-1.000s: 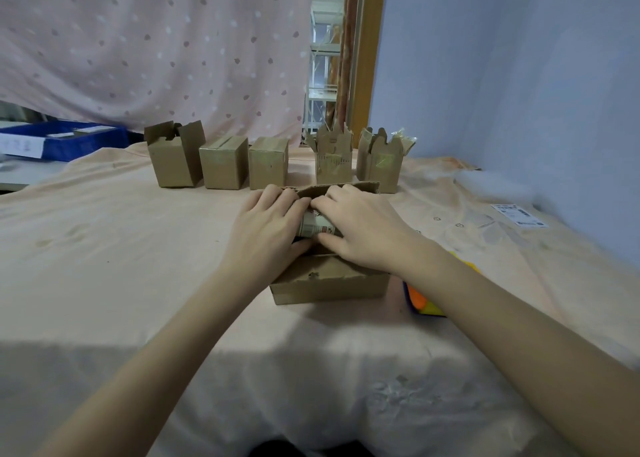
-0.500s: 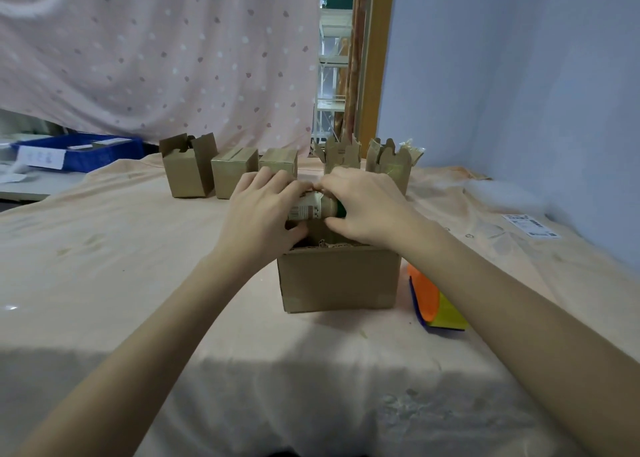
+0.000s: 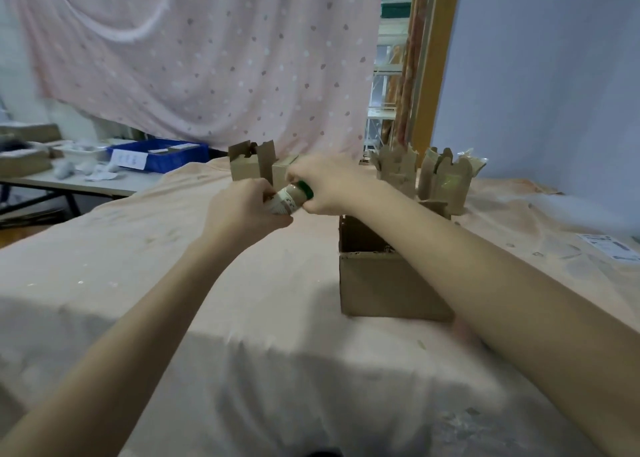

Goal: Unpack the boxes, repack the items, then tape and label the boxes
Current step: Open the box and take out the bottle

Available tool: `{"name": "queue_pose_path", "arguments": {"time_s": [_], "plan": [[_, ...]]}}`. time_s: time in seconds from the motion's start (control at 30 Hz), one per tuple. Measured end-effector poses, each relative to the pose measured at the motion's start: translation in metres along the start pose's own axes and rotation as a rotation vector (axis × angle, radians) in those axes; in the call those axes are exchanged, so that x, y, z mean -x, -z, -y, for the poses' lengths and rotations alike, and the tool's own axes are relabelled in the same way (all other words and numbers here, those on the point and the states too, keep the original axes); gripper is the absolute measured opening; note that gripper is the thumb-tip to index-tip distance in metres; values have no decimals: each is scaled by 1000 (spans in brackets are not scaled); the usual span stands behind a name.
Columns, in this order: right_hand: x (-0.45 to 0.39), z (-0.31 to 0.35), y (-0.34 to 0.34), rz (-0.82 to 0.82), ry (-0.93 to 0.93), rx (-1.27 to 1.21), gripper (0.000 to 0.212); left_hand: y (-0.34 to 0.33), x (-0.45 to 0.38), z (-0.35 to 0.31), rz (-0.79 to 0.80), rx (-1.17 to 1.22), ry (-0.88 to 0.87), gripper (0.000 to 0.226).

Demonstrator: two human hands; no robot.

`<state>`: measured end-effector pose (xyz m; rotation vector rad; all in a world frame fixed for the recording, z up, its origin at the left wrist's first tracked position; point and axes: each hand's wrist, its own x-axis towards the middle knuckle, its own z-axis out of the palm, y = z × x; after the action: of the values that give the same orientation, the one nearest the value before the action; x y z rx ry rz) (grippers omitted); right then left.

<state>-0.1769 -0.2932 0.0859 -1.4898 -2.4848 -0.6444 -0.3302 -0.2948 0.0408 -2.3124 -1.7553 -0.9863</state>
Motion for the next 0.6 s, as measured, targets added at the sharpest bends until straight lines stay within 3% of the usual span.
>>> {"name": "queue_pose_path", "arguments": {"time_s": [0.1, 0.3, 0.6], "plan": [[-17, 16, -9, 62, 19, 97, 41, -5, 4, 18, 179, 102, 182, 28], [-28, 26, -30, 196, -9, 143, 30, -58, 19, 40, 459, 279, 453, 42], [-16, 7, -42, 233, -99, 84, 31, -110, 32, 31, 495, 287, 507, 42]]}}
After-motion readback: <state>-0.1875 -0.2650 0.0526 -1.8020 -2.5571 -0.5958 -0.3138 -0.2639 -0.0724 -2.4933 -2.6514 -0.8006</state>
